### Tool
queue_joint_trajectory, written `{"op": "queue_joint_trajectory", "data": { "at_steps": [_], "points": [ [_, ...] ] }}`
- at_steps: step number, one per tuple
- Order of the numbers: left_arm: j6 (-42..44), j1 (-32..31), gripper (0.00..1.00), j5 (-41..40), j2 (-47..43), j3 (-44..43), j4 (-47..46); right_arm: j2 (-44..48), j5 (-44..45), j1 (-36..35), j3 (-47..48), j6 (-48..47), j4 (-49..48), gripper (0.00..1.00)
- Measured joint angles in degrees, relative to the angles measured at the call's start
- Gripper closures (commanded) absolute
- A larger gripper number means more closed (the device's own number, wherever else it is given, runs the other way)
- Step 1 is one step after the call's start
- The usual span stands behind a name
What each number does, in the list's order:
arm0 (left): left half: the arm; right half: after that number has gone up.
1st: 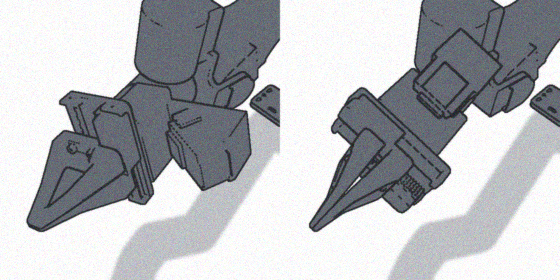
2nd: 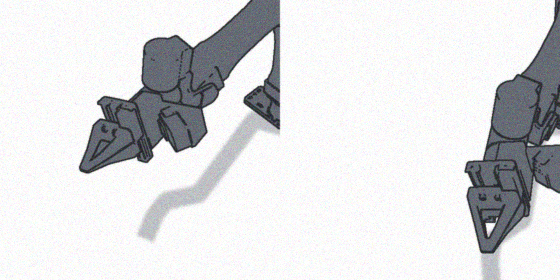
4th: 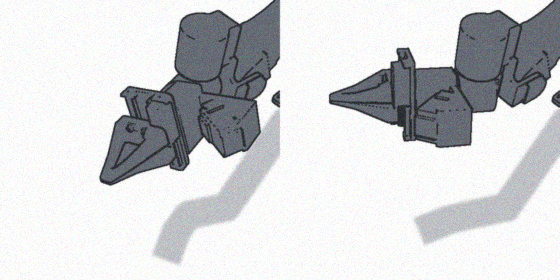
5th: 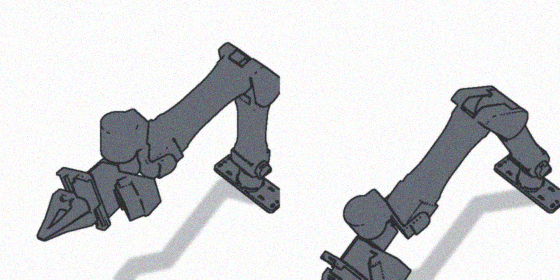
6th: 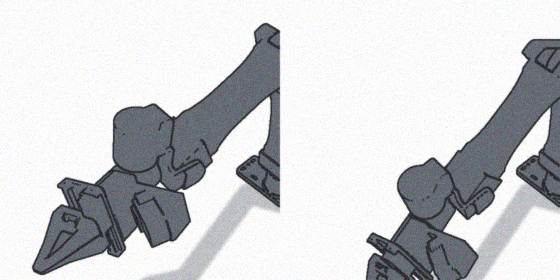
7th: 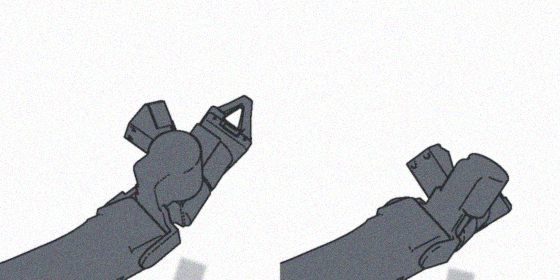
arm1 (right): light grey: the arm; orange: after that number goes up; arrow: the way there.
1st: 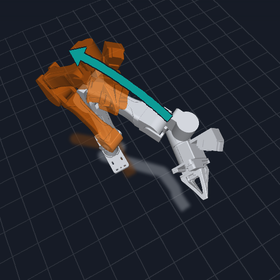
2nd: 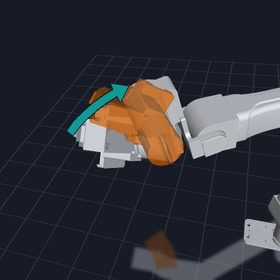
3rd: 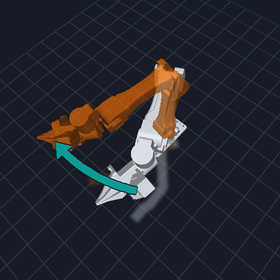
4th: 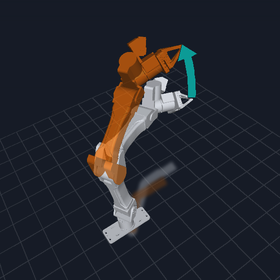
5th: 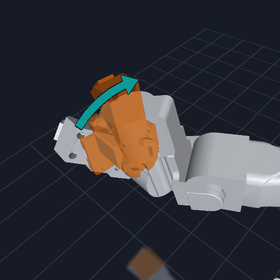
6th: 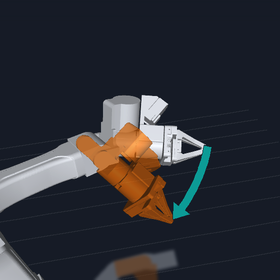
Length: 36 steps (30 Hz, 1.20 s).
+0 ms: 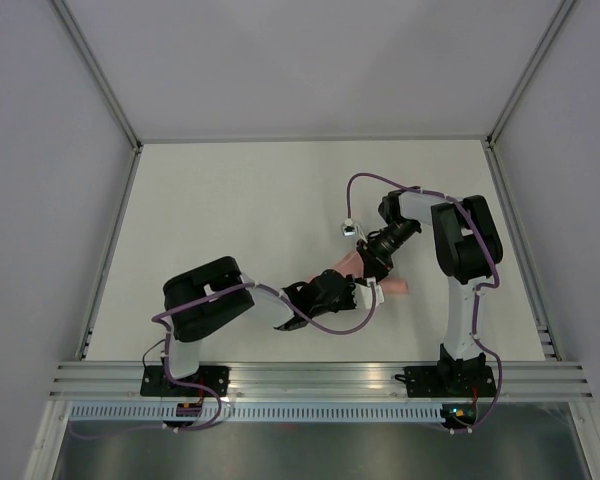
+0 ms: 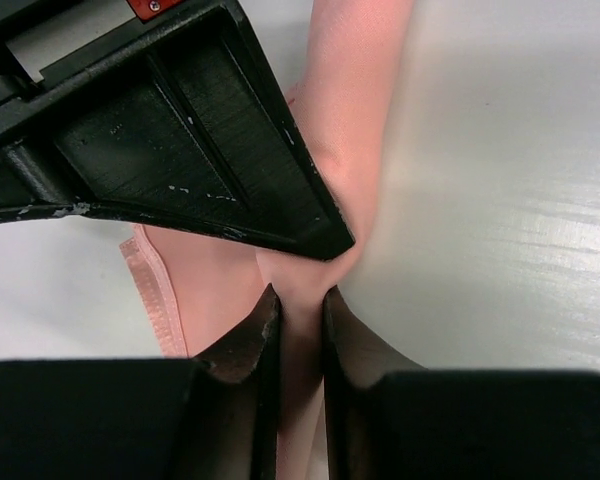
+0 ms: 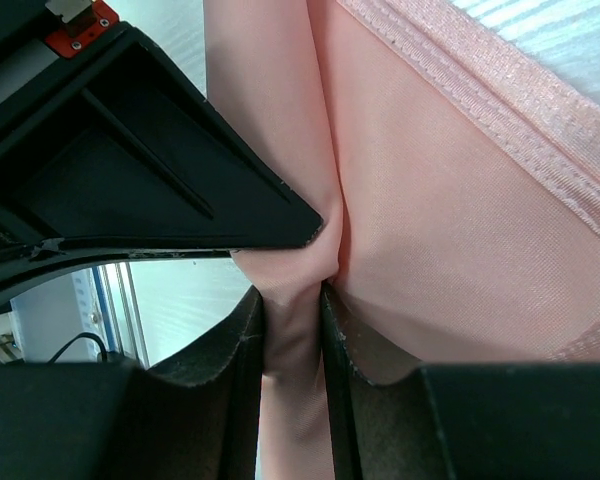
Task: Fold the napkin, place the utensils inside, and roll it up
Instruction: Roll the napkin at the center of the board.
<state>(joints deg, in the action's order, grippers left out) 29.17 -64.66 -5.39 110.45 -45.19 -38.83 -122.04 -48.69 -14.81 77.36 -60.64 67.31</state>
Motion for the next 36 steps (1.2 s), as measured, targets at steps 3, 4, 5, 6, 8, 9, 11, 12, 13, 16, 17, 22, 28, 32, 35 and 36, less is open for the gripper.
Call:
{"op": "queue_joint_trajectory", "data": {
  "at_steps": [3, 4, 5, 6, 8, 9, 11, 12, 13, 16, 17, 22, 28, 32, 35, 36],
  "points": [
    [-1.3, 0.9, 0.98, 2.6, 0.0, -1.8, 3.2, 0.0, 0.2, 0.5, 0.0, 0.0, 0.1, 0.78],
    [-1.7, 1.4, 0.98, 3.7, -0.1, -2.4, 4.3, 0.0, 0.3, 0.5, 0.0, 0.0, 0.1, 0.77],
    [-2.1, 1.7, 0.98, 4.7, -0.1, -2.8, 5.2, 0.0, 0.3, 0.6, 0.0, 0.2, 0.1, 0.74],
    [-2.5, 2.1, 0.98, 5.8, -0.3, -3.2, 6.3, 0.0, 0.3, 0.7, 0.0, 0.5, 0.0, 0.72],
    [-3.4, 3.0, 0.98, 8.0, -0.4, -3.8, 7.5, 0.4, 0.3, 0.7, -0.4, 1.0, -0.5, 0.63],
    [-3.8, 3.3, 0.98, 9.0, -0.5, -3.9, 7.9, 0.6, 0.3, 0.7, -0.7, 1.3, -0.9, 0.6],
    [-4.9, 4.2, 0.98, 11.2, -0.6, -4.4, 8.8, 1.9, 0.3, 0.7, -1.8, 2.5, -2.0, 0.54],
    [-5.4, 4.5, 0.98, 12.0, -0.6, -4.6, 9.1, 2.8, 0.4, 0.7, -2.6, 3.2, -2.7, 0.53],
    [-6.0, 4.9, 0.98, 13.0, -0.6, -4.9, 9.5, 3.7, 0.6, 0.7, -3.4, 4.1, -3.7, 0.52],
    [-7.6, 5.8, 0.98, 15.3, -0.3, -5.8, 10.6, 6.3, 1.6, 0.7, -5.3, 6.3, -6.6, 0.5],
    [-8.1, 6.2, 0.98, 16.0, -0.2, -6.2, 11.1, 7.3, 2.1, 0.7, -6.0, 7.5, -7.9, 0.5],
    [-10.3, 7.5, 0.98, 18.6, 0.6, -8.1, 12.9, 12.5, 5.2, 2.5, -7.2, 13.2, -16.4, 0.46],
    [-12.5, 9.4, 0.98, 22.9, 1.1, -10.0, 15.7, 20.3, 6.1, 8.2, -8.0, 18.2, -26.1, 0.45],
    [-14.6, 12.0, 0.98, 28.9, 1.9, -11.7, 18.0, 27.1, 4.5, 11.8, -12.1, 18.8, -29.2, 0.43],
    [-16.3, 14.3, 0.98, 34.4, 2.8, -13.2, 19.8, 31.4, 1.5, 13.9, -14.8, 16.3, -28.1, 0.43],
    [-16.9, 15.1, 0.98, 36.2, 3.3, -13.9, 20.8, 32.5, 0.8, 14.3, -15.5, 14.9, -27.6, 0.43]
  ]
}}
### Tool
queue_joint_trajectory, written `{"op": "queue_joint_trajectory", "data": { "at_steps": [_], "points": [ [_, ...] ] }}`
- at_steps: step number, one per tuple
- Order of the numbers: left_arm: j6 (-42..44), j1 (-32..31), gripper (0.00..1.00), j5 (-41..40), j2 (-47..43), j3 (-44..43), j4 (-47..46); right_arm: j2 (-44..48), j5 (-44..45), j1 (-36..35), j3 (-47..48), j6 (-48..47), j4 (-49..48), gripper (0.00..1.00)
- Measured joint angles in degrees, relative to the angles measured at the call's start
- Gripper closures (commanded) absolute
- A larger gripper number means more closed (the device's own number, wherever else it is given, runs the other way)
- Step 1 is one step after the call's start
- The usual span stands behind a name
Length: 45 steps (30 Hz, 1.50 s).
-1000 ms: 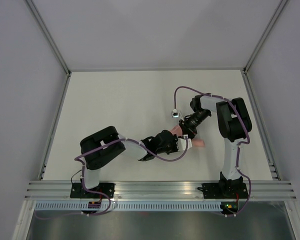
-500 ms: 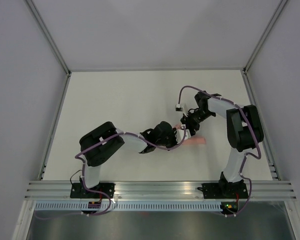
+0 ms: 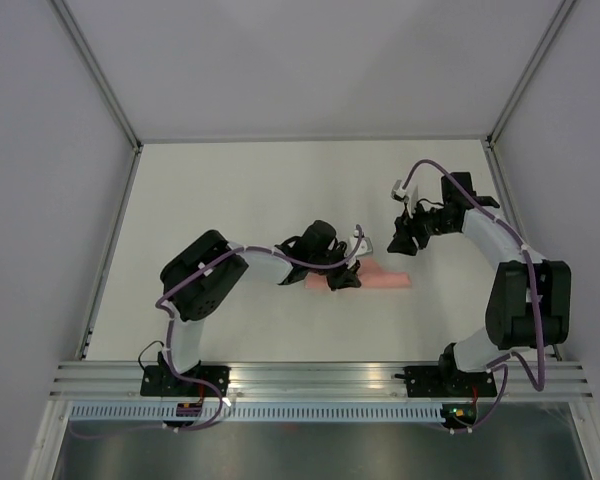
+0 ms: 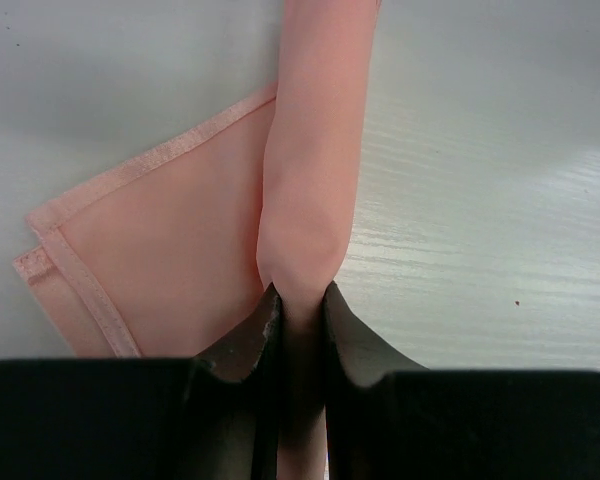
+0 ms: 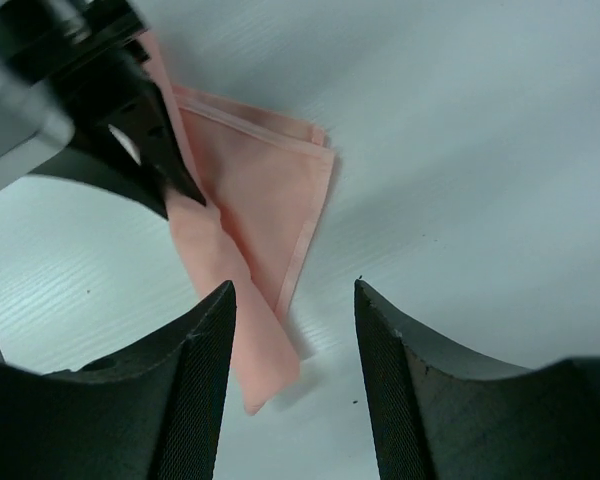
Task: Fold the napkin, place the utensils inside, and roll it up
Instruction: Roll the napkin at the center of the board.
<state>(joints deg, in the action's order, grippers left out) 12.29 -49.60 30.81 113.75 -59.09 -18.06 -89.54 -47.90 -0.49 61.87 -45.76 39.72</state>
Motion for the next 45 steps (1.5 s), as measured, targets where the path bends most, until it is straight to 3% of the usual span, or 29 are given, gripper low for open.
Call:
{"op": "queue_joint_trajectory", "data": {
  "at_steps": [9, 15, 20, 26, 30, 32, 35, 36, 40, 45],
  "points": [
    [-3.1, 3.0, 0.98, 11.3, 6.6, -11.4, 12.3, 17.8, 0.2, -0.6, -20.7, -4.4, -7.6, 0.39],
    [-4.7, 3.8, 0.98, 15.1, 9.6, -16.7, 18.4, 27.9, 7.7, -9.2, -32.2, -3.7, -19.9, 0.35],
    [-6.6, 4.5, 0.98, 16.9, 11.1, -19.3, 21.7, 27.2, 14.2, -18.2, -36.2, -3.5, -28.1, 0.35],
    [-9.5, 4.8, 0.98, 17.5, 11.6, -21.0, 25.9, 22.4, 20.9, -23.8, -36.9, -3.3, -34.6, 0.35],
    [-11.1, 4.8, 0.91, 17.6, 11.8, -21.6, 28.0, 18.9, 24.5, -27.8, -36.9, -3.1, -37.9, 0.37],
    [-12.0, 4.8, 0.87, 17.7, 11.8, -21.6, 28.7, 17.5, 26.0, -29.2, -36.9, -3.1, -39.1, 0.41],
    [-13.1, 4.9, 0.79, 17.7, 11.7, -21.6, 29.5, 16.2, 27.5, -30.4, -36.9, -2.9, -40.7, 0.55],
    [-13.4, 4.9, 0.77, 17.7, 11.6, -21.6, 29.9, 15.8, 27.7, -30.6, -36.9, -2.9, -41.2, 0.63],
    [-14.7, 5.2, 0.65, 16.5, 11.2, -21.4, 30.7, 14.9, 28.3, -31.1, -36.7, -3.0, -41.5, 0.7],
    [-17.6, 5.3, 0.56, 13.3, 8.5, -18.9, 29.9, 13.8, 27.8, -31.2, -35.8, -3.0, -41.3, 0.75]
  ]
}}
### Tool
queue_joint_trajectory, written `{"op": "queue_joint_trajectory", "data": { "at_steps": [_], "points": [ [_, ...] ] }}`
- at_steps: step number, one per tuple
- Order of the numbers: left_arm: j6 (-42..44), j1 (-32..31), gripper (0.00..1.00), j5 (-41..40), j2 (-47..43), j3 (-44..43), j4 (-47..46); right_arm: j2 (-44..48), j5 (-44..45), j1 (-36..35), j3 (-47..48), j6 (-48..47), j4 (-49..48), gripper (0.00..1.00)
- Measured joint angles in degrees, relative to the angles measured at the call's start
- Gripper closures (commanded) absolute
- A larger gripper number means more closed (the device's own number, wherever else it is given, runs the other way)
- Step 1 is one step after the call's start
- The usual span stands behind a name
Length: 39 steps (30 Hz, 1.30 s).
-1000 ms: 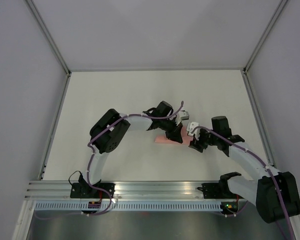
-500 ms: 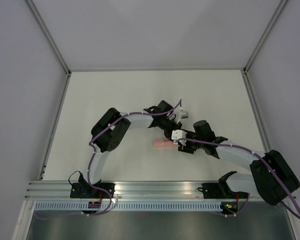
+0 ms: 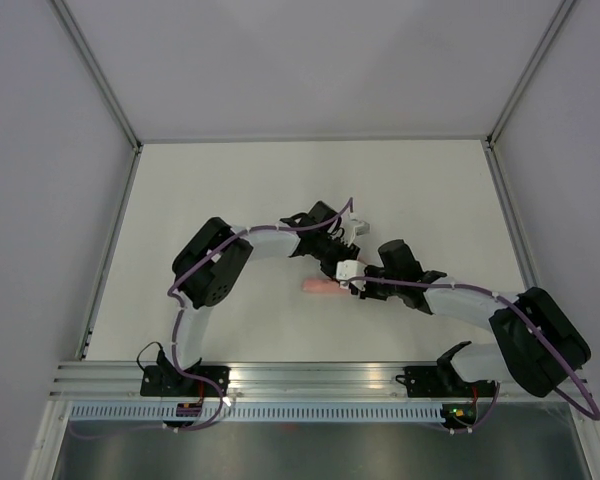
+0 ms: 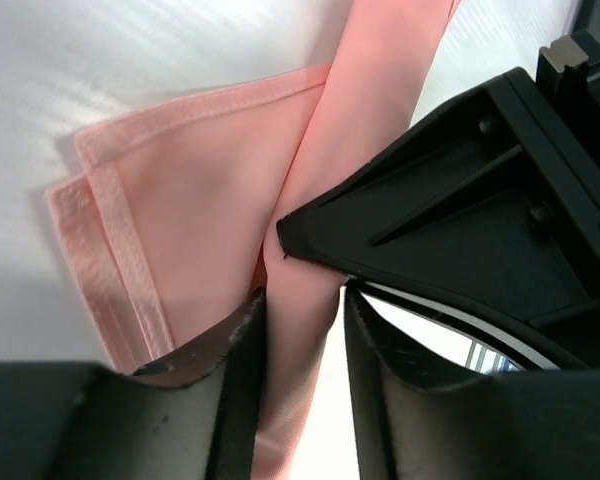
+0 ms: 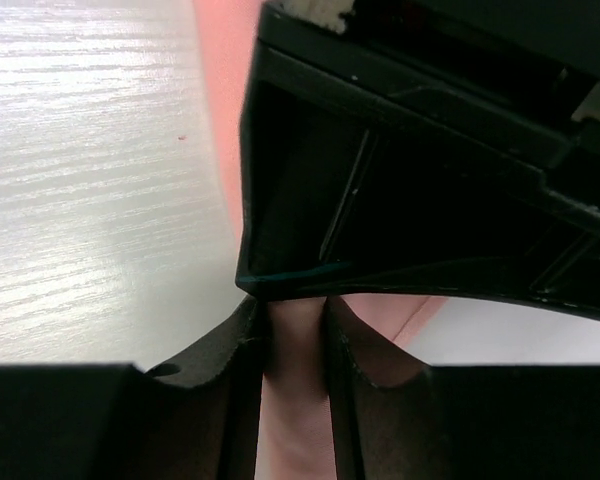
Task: Fold the napkin, place the utensils inside, and roll it up
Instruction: Roll the napkin at the center of the board.
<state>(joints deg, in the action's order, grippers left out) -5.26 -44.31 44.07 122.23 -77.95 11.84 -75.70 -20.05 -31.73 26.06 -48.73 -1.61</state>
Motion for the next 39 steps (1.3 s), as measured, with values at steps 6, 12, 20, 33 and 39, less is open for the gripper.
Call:
{"op": "queue_joint_trajectory", "data": {
  "at_steps": [6, 12, 20, 33, 39],
  "points": [
    [-3.8, 0.6, 0.5, -4.8, -5.4, 6.2, -3.5, -2.4, -1.4, -0.1, 2.4, -0.4, 1.5, 0.78],
    [-7.5, 2.1, 0.47, -10.8, -12.2, 12.7, -6.4, -5.7, -3.2, 0.1, 6.8, -1.2, 6.3, 0.78],
    [-10.8, 2.8, 0.45, -23.9, -27.6, 26.6, -18.1, -12.4, -8.9, 2.9, 15.6, -3.3, 16.8, 0.78],
    [-6.7, -5.0, 0.38, -47.8, -40.7, 52.9, -49.8, -30.7, -22.4, 10.2, 37.4, -9.5, 43.6, 0.79],
    [7.5, -15.5, 0.36, -55.5, -35.0, 52.3, -59.6, -35.8, -25.1, 11.3, 42.9, -10.2, 50.4, 0.79]
  ]
}}
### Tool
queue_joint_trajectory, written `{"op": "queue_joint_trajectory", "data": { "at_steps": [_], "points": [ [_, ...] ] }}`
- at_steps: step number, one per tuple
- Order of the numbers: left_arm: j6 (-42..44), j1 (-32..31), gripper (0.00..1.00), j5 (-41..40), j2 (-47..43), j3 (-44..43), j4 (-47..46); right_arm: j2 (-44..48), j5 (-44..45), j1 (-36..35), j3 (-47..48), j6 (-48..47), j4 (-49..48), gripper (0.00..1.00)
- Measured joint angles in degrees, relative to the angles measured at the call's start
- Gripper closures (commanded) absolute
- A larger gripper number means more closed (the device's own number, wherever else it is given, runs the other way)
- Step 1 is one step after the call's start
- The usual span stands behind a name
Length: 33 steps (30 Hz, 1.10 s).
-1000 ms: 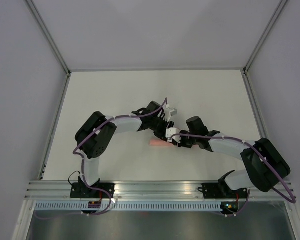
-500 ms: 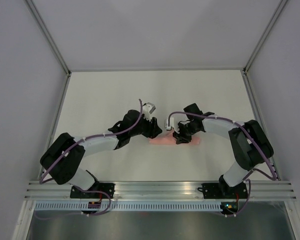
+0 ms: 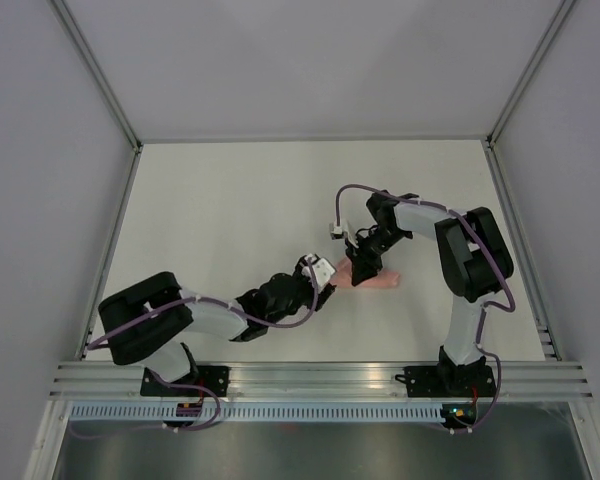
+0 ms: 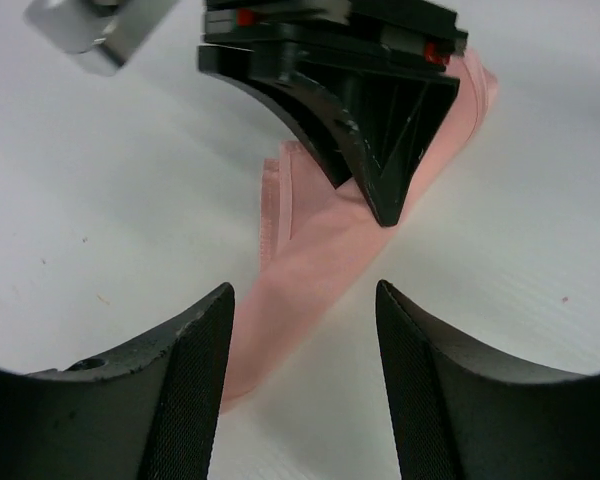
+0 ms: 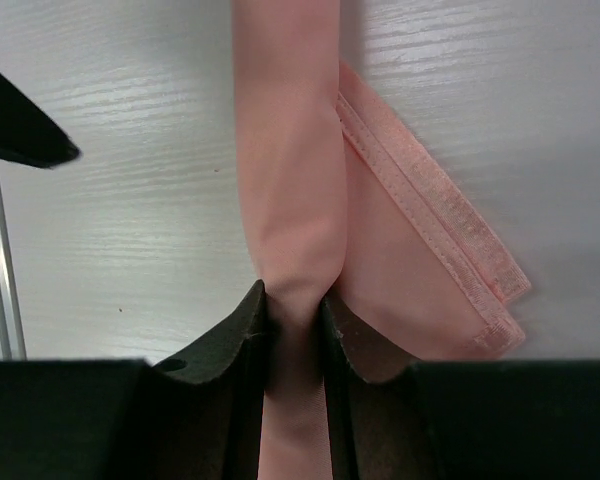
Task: Fold the napkin, place the utensils inside, and roll it up
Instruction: Roll the napkin at the center of the board.
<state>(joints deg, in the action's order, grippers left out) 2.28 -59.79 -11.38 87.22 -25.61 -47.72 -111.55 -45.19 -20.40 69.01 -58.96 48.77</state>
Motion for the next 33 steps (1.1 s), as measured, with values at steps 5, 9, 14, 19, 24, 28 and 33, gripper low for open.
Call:
{"op": "queue_joint_trajectory", "data": {
  "at_steps": [5, 9, 14, 19, 24, 28, 33],
  "points": [
    [13.8, -5.6, 0.33, -4.2, 10.2, -3.5, -3.5, -2.6, -1.7, 0.1, 2.4, 0.0, 3.6, 0.79],
    [23.4, -9.1, 0.29, -7.0, 18.6, -6.4, -6.0, -4.1, -2.6, 0.1, 3.5, 0.0, 6.1, 0.8],
    [30.3, -9.8, 0.28, -8.7, 23.1, -9.7, -9.7, -5.6, -3.3, 0.1, 4.6, 0.0, 8.5, 0.79],
    [33.1, -9.8, 0.37, -9.4, 24.6, -11.4, -9.6, -6.2, -4.0, 0.4, 4.7, 0.0, 10.0, 0.79],
    [32.9, -10.1, 0.69, -7.7, 24.8, -12.9, -5.3, -7.0, -4.2, 0.8, 5.5, -0.4, 11.1, 0.79],
    [32.2, -10.1, 0.81, -6.5, 24.9, -14.5, -1.9, -7.7, -4.0, 1.2, 6.3, -0.9, 12.4, 0.79],
    [30.1, -9.6, 0.96, -5.1, 24.8, -16.5, 1.4, -8.3, -3.5, 2.0, 6.9, -0.9, 13.8, 0.64]
  ]
}}
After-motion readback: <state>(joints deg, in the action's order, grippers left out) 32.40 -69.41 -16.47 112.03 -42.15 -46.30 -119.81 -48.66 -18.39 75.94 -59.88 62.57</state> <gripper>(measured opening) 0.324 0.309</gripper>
